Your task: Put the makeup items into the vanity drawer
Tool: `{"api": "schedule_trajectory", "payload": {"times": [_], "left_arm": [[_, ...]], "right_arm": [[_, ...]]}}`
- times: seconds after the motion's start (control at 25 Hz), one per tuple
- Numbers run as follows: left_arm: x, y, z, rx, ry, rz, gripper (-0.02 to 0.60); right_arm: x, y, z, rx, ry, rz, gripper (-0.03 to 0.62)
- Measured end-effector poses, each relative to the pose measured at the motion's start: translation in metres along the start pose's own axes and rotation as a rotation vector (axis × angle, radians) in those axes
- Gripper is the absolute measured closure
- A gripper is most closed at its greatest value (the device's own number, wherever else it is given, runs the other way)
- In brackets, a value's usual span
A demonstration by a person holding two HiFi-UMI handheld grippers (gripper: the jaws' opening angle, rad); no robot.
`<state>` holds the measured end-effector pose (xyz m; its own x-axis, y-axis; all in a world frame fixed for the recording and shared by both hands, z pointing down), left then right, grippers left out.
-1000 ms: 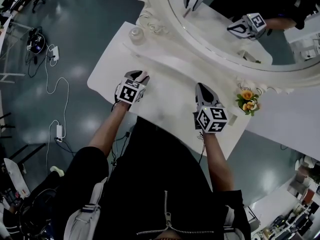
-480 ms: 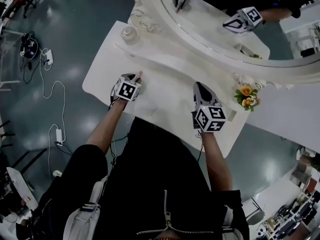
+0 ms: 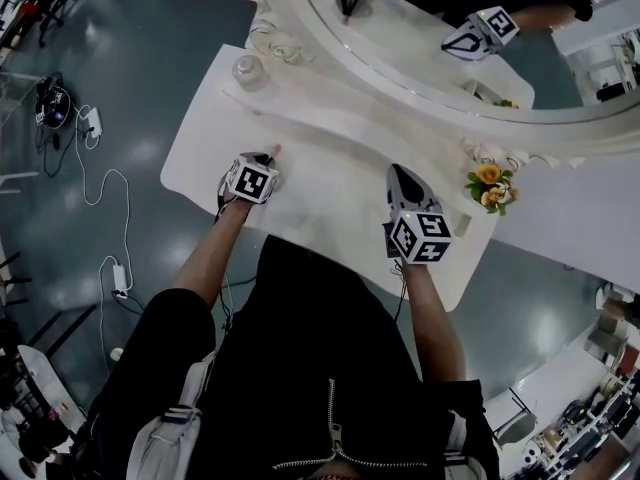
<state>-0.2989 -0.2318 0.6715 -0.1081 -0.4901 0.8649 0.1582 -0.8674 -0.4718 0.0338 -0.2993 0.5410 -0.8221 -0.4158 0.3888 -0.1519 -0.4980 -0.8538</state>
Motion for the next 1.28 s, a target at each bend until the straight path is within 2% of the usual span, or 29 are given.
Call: {"api": "schedule_trajectory", "payload": {"times": [0.12, 0.4, 0.76, 1.0, 1.28], "left_arm": [[-0.001, -0.002, 0.001, 0.002, 0.005, 0.008, 0.522], [-0.019, 0.01, -0.002, -0.029, 0.001, 0.096, 0.522], [-0.074, 0.049, 0.003, -0.035, -0.019, 0.269, 0.522], [-0.085, 0.063, 0.025, 0.028, -0.061, 0.307, 0.522], [-0.09, 0.095, 0.09, 0.174, -0.178, 0.357, 0.522]], "right_arm": [[-0.001, 0.0, 0.0, -0.006, -0.003, 0.001, 0.588], [-0.007, 0.002, -0.002, -0.014, -0.005, 0.017, 0.588], [-0.027, 0.009, -0.003, -0.029, -0.024, 0.065, 0.588], [-0.048, 0.006, -0.004, -0.027, -0.059, 0.101, 0.588], [-0.097, -0.009, 0.005, 0.01, -0.164, 0.145, 0.588]]}}
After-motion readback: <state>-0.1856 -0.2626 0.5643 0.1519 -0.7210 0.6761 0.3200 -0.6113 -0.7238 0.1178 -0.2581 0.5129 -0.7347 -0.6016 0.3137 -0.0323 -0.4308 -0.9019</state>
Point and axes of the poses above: the fingertips, and each gripper's own axes: x forward along the fingers, z to its right, y out of its top, the point moved 9 cm from there along -x, backward along the fingers, and after that the axes turned 13 degrees about y, right-handed, at the moved point
